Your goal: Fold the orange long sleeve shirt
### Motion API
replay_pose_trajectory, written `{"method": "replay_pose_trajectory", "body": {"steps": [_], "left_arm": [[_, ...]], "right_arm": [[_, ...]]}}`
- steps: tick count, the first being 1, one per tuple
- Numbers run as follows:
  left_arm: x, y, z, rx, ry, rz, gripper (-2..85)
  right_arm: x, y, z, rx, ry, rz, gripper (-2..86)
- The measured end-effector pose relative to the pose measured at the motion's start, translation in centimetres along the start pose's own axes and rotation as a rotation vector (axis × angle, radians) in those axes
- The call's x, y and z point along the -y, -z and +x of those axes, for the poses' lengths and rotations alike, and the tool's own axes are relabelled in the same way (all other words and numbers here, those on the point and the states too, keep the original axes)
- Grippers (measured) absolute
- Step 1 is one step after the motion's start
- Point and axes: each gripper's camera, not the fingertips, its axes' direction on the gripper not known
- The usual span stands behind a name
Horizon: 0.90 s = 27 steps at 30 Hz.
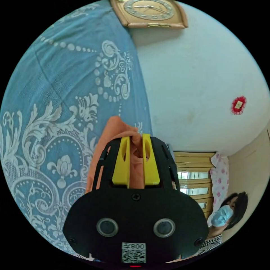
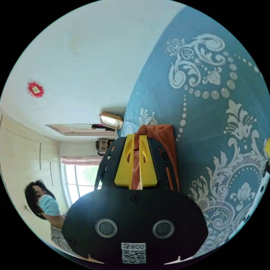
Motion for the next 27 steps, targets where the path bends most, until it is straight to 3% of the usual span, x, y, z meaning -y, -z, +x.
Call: {"method": "replay_pose_trajectory", "body": {"steps": [8, 14, 19, 27], "left_arm": [[2.9, -1.9, 0.4, -0.176, -0.048, -0.024, 11.5], [2.6, -2.6, 1.3, -0.196, -0.062, 0.075, 8.9], [-0.2, -8.0, 6.6, 0.071, -0.281, -0.096, 9.5], [-3.7, -23.5, 10.7, 0.734, -0.620, -0.331, 11.6]], "right_arm": [[1.7, 3.8, -3.9, 0.096, 0.049, 0.056, 3.6], [2.5, 5.8, -9.9, 0.130, 0.092, 0.117, 3.7], [1.8, 2.3, -19.2, -0.114, 0.269, -0.032, 4.9], [1.3, -8.2, -31.1, -0.817, 0.510, -0.250, 8.7]]}}
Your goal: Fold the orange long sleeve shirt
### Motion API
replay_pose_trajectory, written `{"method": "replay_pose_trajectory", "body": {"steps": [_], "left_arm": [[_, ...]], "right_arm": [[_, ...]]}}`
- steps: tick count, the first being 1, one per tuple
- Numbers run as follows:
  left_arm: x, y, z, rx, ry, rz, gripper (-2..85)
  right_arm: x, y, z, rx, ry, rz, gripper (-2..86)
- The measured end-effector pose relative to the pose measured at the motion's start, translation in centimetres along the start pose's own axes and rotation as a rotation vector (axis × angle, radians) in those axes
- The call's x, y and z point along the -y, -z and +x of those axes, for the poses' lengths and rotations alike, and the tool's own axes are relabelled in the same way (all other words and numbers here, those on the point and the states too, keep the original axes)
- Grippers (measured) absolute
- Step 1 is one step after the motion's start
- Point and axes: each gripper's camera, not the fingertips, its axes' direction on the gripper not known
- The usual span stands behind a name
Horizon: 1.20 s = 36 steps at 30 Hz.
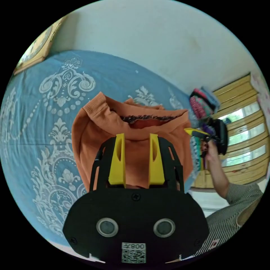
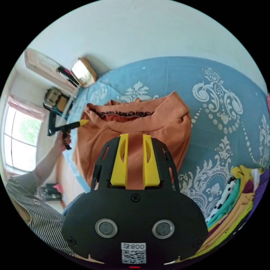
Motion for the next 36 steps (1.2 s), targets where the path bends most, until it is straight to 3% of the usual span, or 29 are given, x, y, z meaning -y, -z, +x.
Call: {"method": "replay_pose_trajectory", "body": {"steps": [3, 6, 10, 18, 27, 36], "left_arm": [[0.6, -4.2, 2.6, 0.214, -0.069, -0.082, 9.9], [0.6, -5.8, 4.1, 0.273, -0.090, -0.059, 8.5], [0.4, -6.8, 4.4, 0.255, -0.090, -0.042, 6.3], [-1.0, -6.3, 4.8, 0.199, -0.072, 0.055, 2.4], [-1.7, -2.2, 4.6, 0.166, -0.078, 0.248, 2.1], [0.8, -3.3, 1.1, 0.174, -0.022, 0.277, 2.0]], "right_arm": [[1.6, -0.8, -2.8, -0.149, 0.044, -0.078, 9.1], [2.5, -1.1, -4.7, -0.242, 0.070, -0.111, 9.0], [3.1, 0.5, -6.5, -0.294, 0.097, -0.103, 8.3], [2.7, 6.8, -6.8, -0.203, 0.072, -0.028, 1.2], [0.7, 16.9, -9.2, -0.175, 0.112, 0.204, 0.3], [2.1, 18.4, -9.6, -0.221, 0.124, 0.226, 0.3]]}}
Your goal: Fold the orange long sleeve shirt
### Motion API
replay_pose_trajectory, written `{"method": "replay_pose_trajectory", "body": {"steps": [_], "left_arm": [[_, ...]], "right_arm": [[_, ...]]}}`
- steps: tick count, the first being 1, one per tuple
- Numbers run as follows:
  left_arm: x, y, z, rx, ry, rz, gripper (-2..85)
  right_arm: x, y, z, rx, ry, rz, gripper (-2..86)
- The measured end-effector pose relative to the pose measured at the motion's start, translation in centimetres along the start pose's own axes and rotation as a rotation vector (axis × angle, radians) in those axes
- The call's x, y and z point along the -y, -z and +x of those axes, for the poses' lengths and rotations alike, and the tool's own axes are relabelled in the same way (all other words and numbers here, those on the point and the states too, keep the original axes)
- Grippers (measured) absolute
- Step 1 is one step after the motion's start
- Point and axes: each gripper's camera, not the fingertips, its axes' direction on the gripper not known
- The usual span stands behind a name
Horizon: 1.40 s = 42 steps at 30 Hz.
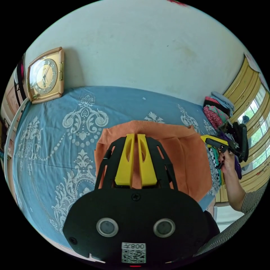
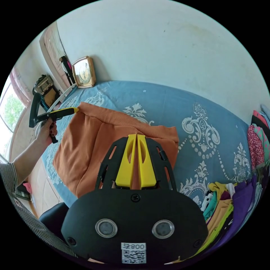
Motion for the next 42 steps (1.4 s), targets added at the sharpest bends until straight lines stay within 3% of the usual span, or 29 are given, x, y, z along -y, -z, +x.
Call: {"method": "replay_pose_trajectory", "body": {"steps": [14, 19, 25, 31, 35, 42], "left_arm": [[-0.6, -8.5, -3.5, 0.105, -0.025, -0.141, 2.0], [-1.2, -7.5, -5.4, 0.047, -0.005, -0.124, 2.2], [-3.7, -1.9, -8.7, -0.079, 0.021, 0.043, 2.3], [-5.3, -4.3, -12.1, 0.060, 0.060, -0.082, 1.0], [-6.0, -6.8, -15.0, 0.024, 0.137, -0.119, 0.5], [-7.3, -8.0, -16.9, 0.020, 0.134, -0.106, 0.2]], "right_arm": [[-0.1, -9.7, 0.5, -0.101, 0.031, -0.213, 0.3], [-0.9, -9.5, 1.3, -0.059, 0.013, -0.187, 0.4], [-3.1, -6.5, 3.6, 0.059, -0.048, -0.075, 0.3], [-4.1, -7.6, 5.8, 0.073, -0.122, -0.036, 0.1], [-3.7, -12.8, 6.9, 0.016, -0.130, -0.142, 0.1], [-5.1, -16.4, 6.9, 0.027, -0.144, -0.116, 0.1]]}}
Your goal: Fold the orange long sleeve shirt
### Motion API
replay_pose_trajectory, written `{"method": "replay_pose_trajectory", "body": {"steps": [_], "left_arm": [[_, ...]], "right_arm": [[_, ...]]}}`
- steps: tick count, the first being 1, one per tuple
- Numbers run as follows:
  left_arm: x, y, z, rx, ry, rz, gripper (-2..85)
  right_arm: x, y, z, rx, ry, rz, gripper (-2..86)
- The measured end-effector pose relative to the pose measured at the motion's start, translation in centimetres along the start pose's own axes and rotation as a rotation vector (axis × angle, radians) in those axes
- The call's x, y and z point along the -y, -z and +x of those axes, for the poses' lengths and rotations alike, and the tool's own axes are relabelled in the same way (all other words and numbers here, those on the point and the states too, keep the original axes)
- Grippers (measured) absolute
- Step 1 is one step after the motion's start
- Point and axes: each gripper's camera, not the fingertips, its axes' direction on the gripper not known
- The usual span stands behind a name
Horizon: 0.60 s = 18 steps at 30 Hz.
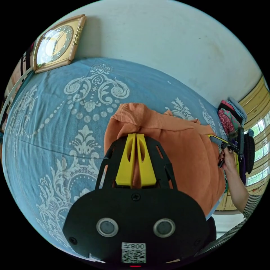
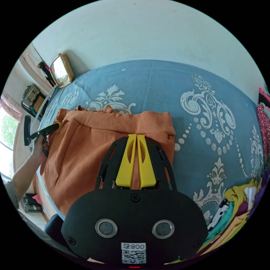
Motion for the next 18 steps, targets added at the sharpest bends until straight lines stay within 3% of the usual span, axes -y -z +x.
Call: {"method": "replay_pose_trajectory", "body": {"steps": [4, 10, 16, 18], "left_arm": [[-0.2, 0.9, -0.7, -0.019, 0.027, -0.009, 0.2], [-6.2, 6.9, 0.3, -0.024, -0.071, 0.092, 0.3], [-16.0, 4.2, -0.5, 0.077, -0.078, -0.102, 0.3], [-17.6, 2.1, -1.6, 0.046, -0.087, -0.085, 0.2]], "right_arm": [[0.1, -0.1, 0.0, 0.012, -0.001, -0.036, 0.1], [-6.2, 4.2, -1.2, 0.027, 0.080, 0.058, 0.2], [-16.7, 1.4, -4.5, 0.049, 0.157, -0.068, 0.1], [-17.9, -2.5, -4.2, 0.030, 0.146, -0.131, 0.1]]}}
